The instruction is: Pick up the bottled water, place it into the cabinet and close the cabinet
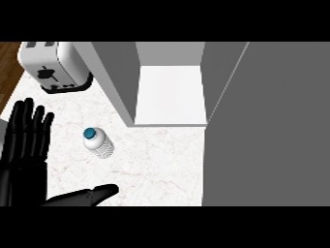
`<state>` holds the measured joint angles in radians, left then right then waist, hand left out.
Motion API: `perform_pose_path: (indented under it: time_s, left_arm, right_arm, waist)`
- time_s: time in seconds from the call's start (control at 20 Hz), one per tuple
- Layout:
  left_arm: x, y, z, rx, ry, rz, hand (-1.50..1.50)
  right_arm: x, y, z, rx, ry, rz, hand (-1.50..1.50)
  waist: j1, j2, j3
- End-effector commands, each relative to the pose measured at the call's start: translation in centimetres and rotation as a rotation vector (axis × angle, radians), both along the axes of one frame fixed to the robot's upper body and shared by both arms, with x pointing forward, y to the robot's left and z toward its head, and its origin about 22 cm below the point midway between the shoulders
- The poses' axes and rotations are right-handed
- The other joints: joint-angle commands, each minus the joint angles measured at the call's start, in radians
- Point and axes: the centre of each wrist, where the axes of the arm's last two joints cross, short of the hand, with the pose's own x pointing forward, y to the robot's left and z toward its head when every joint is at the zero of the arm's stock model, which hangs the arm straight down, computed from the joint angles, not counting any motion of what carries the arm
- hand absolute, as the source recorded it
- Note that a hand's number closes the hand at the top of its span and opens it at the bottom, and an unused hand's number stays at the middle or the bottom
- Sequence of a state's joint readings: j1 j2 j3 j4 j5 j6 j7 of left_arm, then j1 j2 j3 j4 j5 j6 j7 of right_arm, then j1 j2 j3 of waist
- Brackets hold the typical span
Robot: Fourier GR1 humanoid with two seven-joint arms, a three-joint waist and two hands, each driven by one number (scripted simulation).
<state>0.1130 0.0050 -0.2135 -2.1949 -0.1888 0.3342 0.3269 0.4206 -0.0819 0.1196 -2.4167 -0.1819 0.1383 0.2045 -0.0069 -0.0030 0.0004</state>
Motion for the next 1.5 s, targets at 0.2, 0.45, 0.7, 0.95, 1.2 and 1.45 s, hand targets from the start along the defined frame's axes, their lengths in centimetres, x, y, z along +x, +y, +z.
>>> perform_pose_path:
  time_s: [0.2, 0.45, 0.7, 0.95, 1.2, 1.45]
  left_arm:
    - [-0.7, 1.0, -2.6, 0.028, 0.05, 0.06, -1.5]
    - [-0.5, 1.1, -3.7, 0.014, 0.051, 0.11, -1.5]
    - [2.1, 1.8, -6.7, 0.022, 0.093, 0.186, -1.5]
    - [1.5, 3.5, -10.1, 0.011, 0.131, 0.167, -1.5]
    - [3.3, 3.9, -14.8, -0.011, 0.171, 0.175, -1.5]
    - [2.4, 5.5, -18.7, -0.026, 0.164, 0.23, -1.5]
  right_arm:
    - [-3.7, -0.3, 2.6, 0.01, -0.011, 0.013, -1.5]
    - [-3.6, -0.8, 1.1, 0.012, -0.025, 0.001, -1.5]
    - [-5.1, -0.6, 1.5, 0.019, -0.025, 0.015, -1.5]
    - [-6.2, -0.6, 1.0, -0.018, -0.021, 0.014, -1.5]
    - [-6.1, -0.7, 0.5, -0.015, -0.01, 0.012, -1.5]
    - [-8.1, -1.7, 0.9, -0.019, -0.018, 0.023, -1.5]
  waist:
    - [-0.001, 0.0, -0.001]
    - [-0.001, 0.0, 0.0]
    - [-0.012, 0.001, -0.001]
    - [-0.012, -0.001, -0.001]
    - [-0.01, 0.002, -0.002]
    - [-0.021, 0.0, -0.002]
